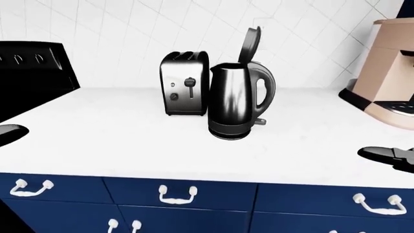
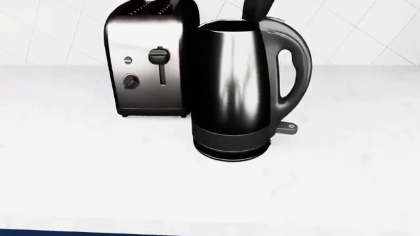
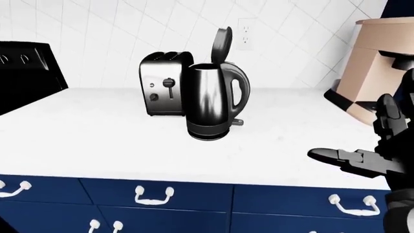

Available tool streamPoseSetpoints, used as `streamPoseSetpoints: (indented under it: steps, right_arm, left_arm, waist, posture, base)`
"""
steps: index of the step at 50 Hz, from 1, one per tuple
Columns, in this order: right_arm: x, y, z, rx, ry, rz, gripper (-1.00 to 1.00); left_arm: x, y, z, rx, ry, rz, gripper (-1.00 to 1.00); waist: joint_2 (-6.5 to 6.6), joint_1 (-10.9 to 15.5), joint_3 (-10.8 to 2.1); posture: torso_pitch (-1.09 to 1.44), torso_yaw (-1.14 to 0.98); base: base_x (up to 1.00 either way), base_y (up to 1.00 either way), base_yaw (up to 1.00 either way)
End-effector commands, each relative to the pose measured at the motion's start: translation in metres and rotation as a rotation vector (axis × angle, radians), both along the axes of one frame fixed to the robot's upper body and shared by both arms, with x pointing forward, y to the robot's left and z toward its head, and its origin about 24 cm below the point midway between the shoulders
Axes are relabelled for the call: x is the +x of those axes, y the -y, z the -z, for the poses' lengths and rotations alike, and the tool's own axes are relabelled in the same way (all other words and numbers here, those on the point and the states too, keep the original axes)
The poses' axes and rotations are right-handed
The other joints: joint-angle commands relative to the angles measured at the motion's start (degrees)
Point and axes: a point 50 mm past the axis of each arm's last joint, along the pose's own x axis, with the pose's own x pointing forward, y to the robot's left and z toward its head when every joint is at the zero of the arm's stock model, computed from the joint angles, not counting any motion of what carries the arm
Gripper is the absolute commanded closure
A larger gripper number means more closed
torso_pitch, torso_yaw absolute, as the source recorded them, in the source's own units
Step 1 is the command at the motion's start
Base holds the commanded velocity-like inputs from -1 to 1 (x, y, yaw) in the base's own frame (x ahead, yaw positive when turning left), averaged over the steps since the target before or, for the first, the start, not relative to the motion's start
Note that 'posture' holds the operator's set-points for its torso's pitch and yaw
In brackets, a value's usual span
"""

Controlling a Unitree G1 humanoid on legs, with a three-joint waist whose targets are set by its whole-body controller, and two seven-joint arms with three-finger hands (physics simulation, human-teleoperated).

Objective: Close the lid of the electric kettle.

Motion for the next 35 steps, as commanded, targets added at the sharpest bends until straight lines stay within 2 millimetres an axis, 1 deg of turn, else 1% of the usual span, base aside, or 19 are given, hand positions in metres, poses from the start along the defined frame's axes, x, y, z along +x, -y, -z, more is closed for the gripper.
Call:
streamPoseSetpoints:
  steps: [1, 9, 13, 23, 31, 33, 35]
  right_arm:
    - [-0.001, -0.004, -0.010, -0.045, 0.053, -0.011, -1.00]
    - [-0.003, -0.007, -0.016, -0.049, 0.051, -0.012, -1.00]
    - [-0.008, -0.003, -0.019, -0.053, 0.046, 0.002, -1.00]
    - [-0.008, 0.003, -0.004, -0.093, -0.017, 0.015, -1.00]
    - [-0.013, 0.006, -0.005, -0.186, -0.088, -0.007, -1.00]
    - [-0.015, 0.009, -0.005, -0.214, -0.107, -0.007, -1.00]
    - [-0.018, 0.011, -0.012, -0.238, -0.121, -0.011, -1.00]
  left_arm:
    - [-0.003, 0.004, -0.010, 0.039, 0.046, 0.009, -1.00]
    - [-0.002, 0.005, -0.010, 0.039, 0.045, 0.013, -1.00]
    - [-0.003, 0.004, -0.010, 0.036, 0.046, 0.012, -1.00]
    - [-0.001, 0.004, -0.009, 0.040, 0.045, 0.019, -1.00]
    - [0.000, 0.004, -0.007, 0.040, 0.042, 0.020, -1.00]
    - [0.000, 0.004, -0.007, 0.040, 0.043, 0.018, -1.00]
    - [0.000, 0.004, -0.007, 0.039, 0.042, 0.018, -1.00]
  waist:
    - [0.07, 0.0, 0.27]
    - [0.07, -0.1, 0.30]
    - [-0.02, 0.0, 0.33]
    - [-0.04, -0.2, 0.35]
    - [0.14, -0.1, 0.35]
    - [0.14, -0.1, 0.33]
    - [0.11, -0.1, 0.28]
  posture:
    - [-0.51, 0.00]
    - [-0.51, 0.00]
    - [-0.51, 0.00]
    - [-0.51, 0.00]
    - [-0.51, 0.00]
    - [-0.51, 0.00]
    - [-0.51, 0.00]
  base:
    - [0.00, 0.00, 0.00]
    - [0.00, 0.00, 0.00]
    - [0.00, 0.00, 0.00]
    - [0.00, 0.00, 0.00]
    - [0.00, 0.00, 0.00]
    - [0.00, 0.00, 0.00]
    - [0.00, 0.00, 0.00]
